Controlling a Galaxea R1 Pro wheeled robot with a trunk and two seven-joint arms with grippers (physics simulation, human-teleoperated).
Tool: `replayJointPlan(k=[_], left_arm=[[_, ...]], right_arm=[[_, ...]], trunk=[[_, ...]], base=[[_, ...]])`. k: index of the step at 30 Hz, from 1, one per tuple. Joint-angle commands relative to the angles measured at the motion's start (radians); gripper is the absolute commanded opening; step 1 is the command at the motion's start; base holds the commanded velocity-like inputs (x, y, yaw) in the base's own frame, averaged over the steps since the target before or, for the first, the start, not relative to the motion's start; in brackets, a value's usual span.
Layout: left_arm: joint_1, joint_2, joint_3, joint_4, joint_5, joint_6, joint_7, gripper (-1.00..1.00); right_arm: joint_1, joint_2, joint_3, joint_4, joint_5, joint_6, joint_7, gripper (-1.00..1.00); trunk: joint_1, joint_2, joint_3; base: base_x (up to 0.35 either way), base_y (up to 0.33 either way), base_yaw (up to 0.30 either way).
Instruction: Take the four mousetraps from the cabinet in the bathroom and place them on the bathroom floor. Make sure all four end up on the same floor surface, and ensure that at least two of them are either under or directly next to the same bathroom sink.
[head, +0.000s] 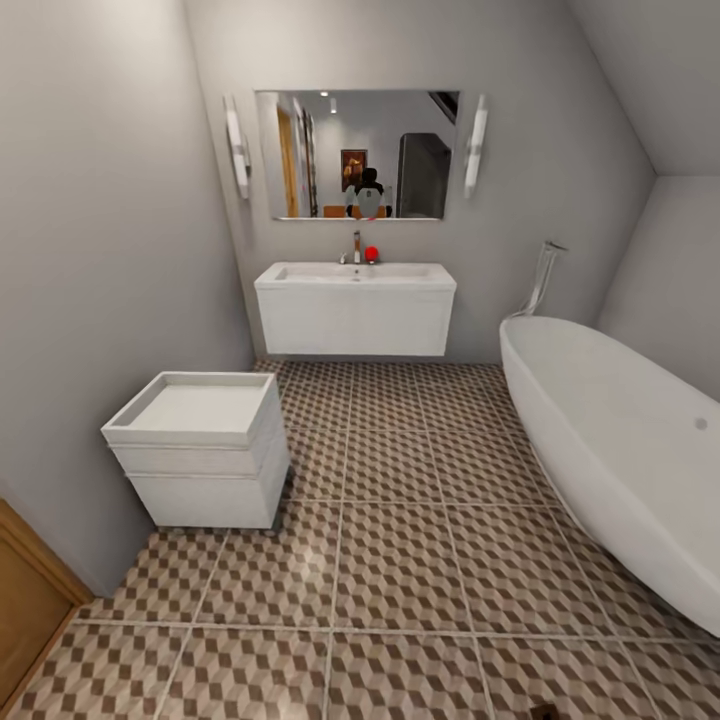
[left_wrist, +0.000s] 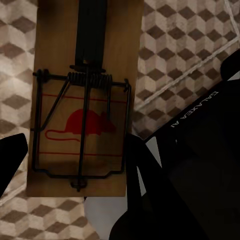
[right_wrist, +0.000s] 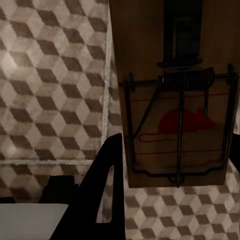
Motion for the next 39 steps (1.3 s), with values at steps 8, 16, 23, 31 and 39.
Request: replayJointPlan(k=[8, 16, 23, 31, 39], left_arm=[[-0.001, -0.001, -0.008, 0.003, 0.007, -0.008, -0.004, -1.00], [-0.001, -0.001, -0.008, 0.003, 0.007, -0.008, -0.004, -1.00], [-0.001, -0.001, -0.008, 0.003, 0.007, -0.008, -0.004, -1.00], [-0.001, -0.001, -0.008, 0.003, 0.007, -0.008, -0.004, -1.00], [-0.001, -0.001, -0.008, 0.003, 0.007, -0.008, -0.004, -1.00]], right_arm=[[0.000, 0.000, 0.009, 0.000, -0.010, -0.002, 0.000, -1.00], [0.000, 0.000, 0.009, 0.000, -0.010, -0.003, 0.000, -1.00], [0.000, 0.000, 0.009, 0.000, -0.010, -0.003, 0.000, -1.00], [0.000, 0.000, 0.009, 0.000, -0.010, -0.003, 0.000, -1.00], [0.000, 0.000, 0.009, 0.000, -0.010, -0.004, 0.000, -1.00]], trunk=[[0.001, 0.000, -0.001], [0.001, 0.000, -0.001], [0.001, 0.000, -0.001], [0.001, 0.000, -0.001], [0.001, 0.000, -0.001]], base=[[0.335, 0.000, 0.000], [0.335, 0.000, 0.000], [0.335, 0.000, 0.000], [0.335, 0.000, 0.000], [0.335, 0.000, 0.000]])
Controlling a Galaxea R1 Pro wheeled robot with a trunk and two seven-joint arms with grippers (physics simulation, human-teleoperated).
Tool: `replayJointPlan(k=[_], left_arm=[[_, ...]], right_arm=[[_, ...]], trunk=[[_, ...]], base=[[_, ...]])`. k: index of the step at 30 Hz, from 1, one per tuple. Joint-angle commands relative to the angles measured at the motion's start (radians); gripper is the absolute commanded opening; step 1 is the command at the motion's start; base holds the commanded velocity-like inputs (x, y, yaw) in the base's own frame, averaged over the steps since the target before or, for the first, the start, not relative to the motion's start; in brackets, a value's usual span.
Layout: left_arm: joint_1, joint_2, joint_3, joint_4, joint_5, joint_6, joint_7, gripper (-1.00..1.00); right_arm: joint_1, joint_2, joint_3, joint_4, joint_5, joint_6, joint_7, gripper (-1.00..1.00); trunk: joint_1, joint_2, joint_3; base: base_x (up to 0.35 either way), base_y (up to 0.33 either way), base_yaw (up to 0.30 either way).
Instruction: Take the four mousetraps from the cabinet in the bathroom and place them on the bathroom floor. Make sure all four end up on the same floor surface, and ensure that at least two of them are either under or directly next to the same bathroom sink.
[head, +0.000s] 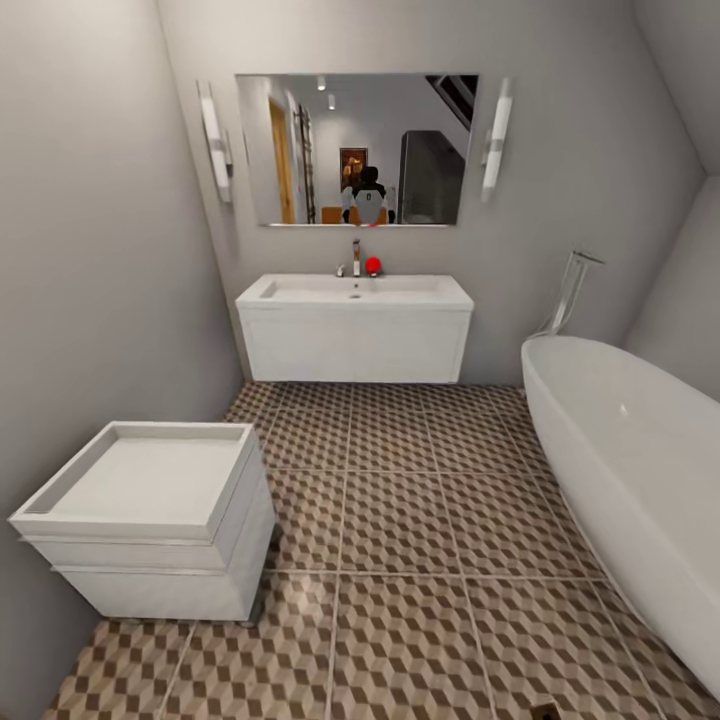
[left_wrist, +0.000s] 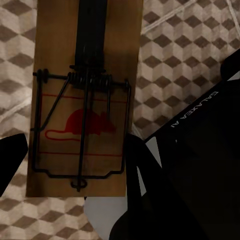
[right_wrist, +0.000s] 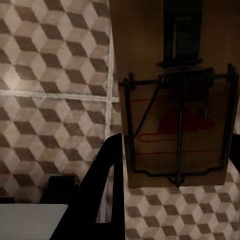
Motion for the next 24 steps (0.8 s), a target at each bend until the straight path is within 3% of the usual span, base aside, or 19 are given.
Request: replayJointPlan(k=[1, 24], left_arm=[[-0.001, -0.001, -0.008, 0.003, 0.007, -0.008, -0.003, -1.00], [-0.001, -0.001, -0.008, 0.004, 0.007, -0.008, -0.002, -1.00]], right_arm=[[0.000, 0.000, 0.009, 0.000, -0.010, -0.002, 0.000, -1.00], [0.000, 0.000, 0.009, 0.000, -0.010, -0.002, 0.000, -1.00]], trunk=[[0.001, 0.000, -0.001], [0.001, 0.000, -0.001]], base=[[0.335, 0.000, 0.000], [0.335, 0.000, 0.000]])
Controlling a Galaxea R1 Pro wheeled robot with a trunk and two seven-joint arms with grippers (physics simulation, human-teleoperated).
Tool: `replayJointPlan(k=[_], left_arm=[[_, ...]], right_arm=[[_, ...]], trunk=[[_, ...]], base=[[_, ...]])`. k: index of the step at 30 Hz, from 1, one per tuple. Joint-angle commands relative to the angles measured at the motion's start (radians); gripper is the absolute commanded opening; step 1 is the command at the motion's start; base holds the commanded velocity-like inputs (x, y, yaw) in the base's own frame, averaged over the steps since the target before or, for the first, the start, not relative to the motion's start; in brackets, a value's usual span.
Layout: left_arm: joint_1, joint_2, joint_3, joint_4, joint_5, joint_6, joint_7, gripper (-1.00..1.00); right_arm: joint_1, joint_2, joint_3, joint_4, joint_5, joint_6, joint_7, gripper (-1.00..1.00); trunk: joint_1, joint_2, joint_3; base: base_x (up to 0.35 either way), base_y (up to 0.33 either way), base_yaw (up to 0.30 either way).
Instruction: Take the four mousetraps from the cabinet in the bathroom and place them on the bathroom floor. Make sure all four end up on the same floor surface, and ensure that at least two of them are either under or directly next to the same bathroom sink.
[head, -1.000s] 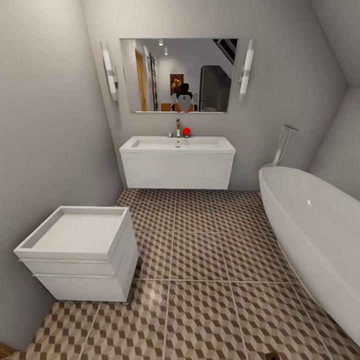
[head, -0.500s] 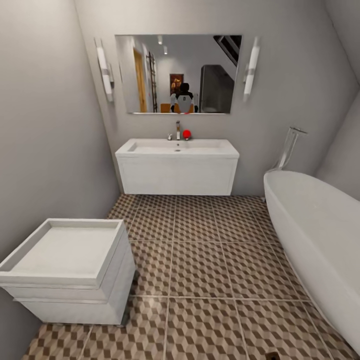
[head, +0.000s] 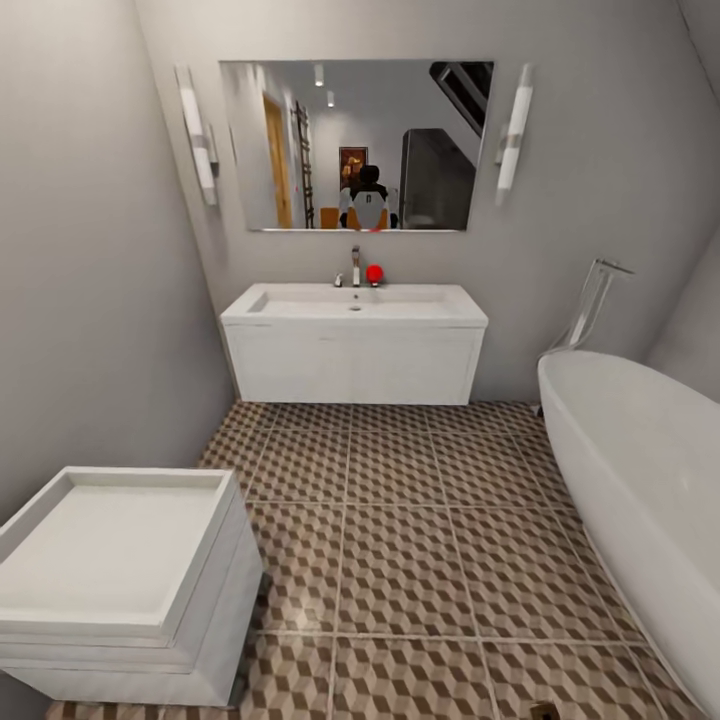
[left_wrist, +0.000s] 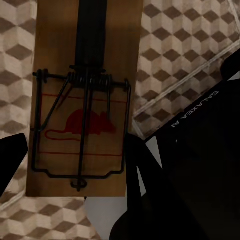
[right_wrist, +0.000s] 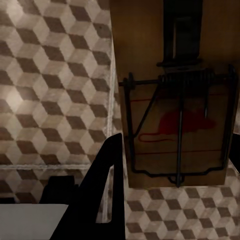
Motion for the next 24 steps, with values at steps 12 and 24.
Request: replayJointPlan(k=[12, 24], left_arm=[[-0.001, -0.005, -0.008, 0.002, 0.007, -0.006, -0.003, -1.00], [-0.001, -0.023, -0.007, 0.003, 0.007, -0.005, -0.004, -1.00]], right_arm=[[0.000, 0.000, 0.009, 0.000, -0.009, -0.002, 0.000, -1.00], [0.000, 0.000, 0.009, 0.000, -0.002, -0.004, 0.000, -1.00]], trunk=[[0.001, 0.000, -0.001], [0.001, 0.000, -0.001]], base=[[0.335, 0.000, 0.000], [0.335, -0.011, 0.000]])
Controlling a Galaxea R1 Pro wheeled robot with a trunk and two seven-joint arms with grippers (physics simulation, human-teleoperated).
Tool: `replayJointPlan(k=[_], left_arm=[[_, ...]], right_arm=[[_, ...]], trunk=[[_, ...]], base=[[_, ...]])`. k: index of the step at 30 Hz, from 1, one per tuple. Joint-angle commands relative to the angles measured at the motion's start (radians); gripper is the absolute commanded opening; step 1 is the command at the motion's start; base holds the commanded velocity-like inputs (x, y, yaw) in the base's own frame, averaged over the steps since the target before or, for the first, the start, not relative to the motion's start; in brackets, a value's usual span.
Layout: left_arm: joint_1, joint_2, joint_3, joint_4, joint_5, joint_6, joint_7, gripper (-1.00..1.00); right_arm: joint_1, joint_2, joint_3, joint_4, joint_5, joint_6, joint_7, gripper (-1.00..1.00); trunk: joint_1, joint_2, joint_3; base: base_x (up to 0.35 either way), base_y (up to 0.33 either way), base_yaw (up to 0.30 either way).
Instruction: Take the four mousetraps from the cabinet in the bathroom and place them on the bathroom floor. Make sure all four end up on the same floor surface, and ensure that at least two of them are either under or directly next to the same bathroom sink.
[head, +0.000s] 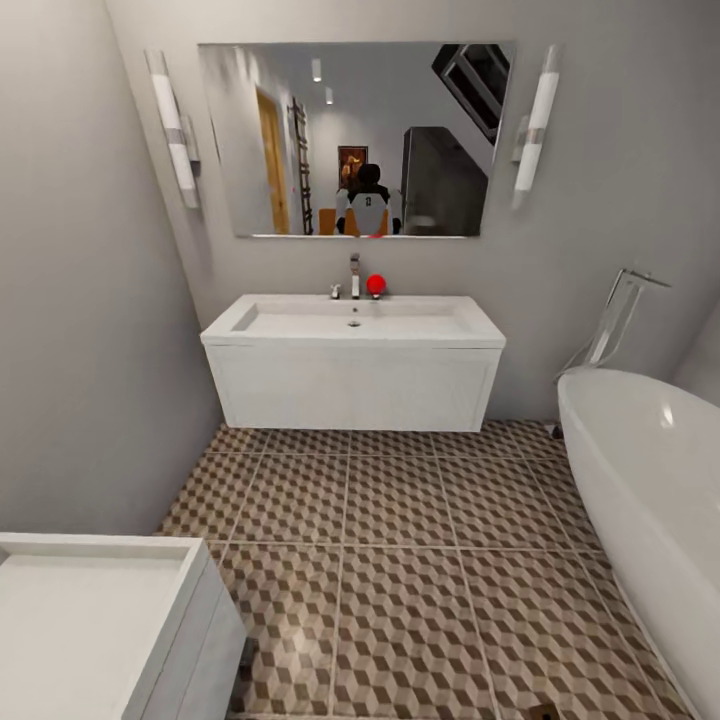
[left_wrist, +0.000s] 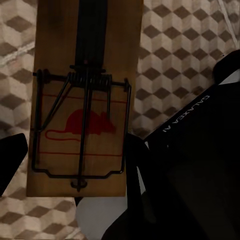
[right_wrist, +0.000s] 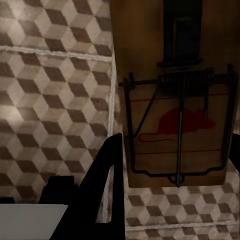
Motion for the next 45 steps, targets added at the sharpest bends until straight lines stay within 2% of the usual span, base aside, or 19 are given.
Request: replayJointPlan(k=[1, 4, 7, 12, 26, 33, 45], left_arm=[[-0.001, -0.001, -0.008, 0.004, 0.007, -0.008, -0.004, -1.00], [-0.001, -0.002, -0.008, 0.004, 0.007, -0.007, -0.003, -1.00], [-0.001, -0.002, -0.008, 0.004, 0.007, -0.007, -0.002, -1.00], [-0.001, 0.000, -0.008, 0.003, 0.007, -0.008, -0.004, -1.00], [-0.001, 0.003, -0.008, 0.002, 0.008, -0.009, -0.004, -1.00], [-0.001, 0.003, -0.008, 0.003, 0.009, -0.009, -0.004, -1.00], [-0.001, 0.005, -0.006, 0.002, 0.009, -0.009, -0.004, -1.00]], right_arm=[[0.000, 0.001, 0.008, 0.000, -0.010, -0.002, 0.000, -1.00], [0.000, 0.016, 0.008, 0.002, -0.012, -0.004, 0.000, -1.00], [0.000, 0.020, 0.008, 0.003, -0.012, -0.003, -0.001, -1.00], [0.000, 0.020, 0.008, 0.003, -0.013, -0.005, -0.003, -1.00], [0.000, 0.021, 0.008, 0.003, -0.013, -0.006, -0.003, -1.00], [0.000, 0.022, 0.008, 0.003, -0.013, -0.005, -0.003, -1.00], [0.000, 0.021, 0.008, 0.003, -0.013, -0.005, -0.003, -1.00]], trunk=[[0.001, 0.000, -0.001], [0.001, 0.000, -0.001], [0.001, 0.000, -0.001], [0.001, 0.000, -0.001], [0.001, 0.000, -0.001], [0.001, 0.000, -0.001], [0.001, 0.000, -0.001]], base=[[0.335, -0.066, 0.000], [0.335, -0.085, 0.000], [0.318, -0.139, 0.000], [0.235, -0.179, 0.000], [0.061, -0.091, 0.000], [0.234, -0.207, 0.000], [0.320, 0.001, 0.000]])
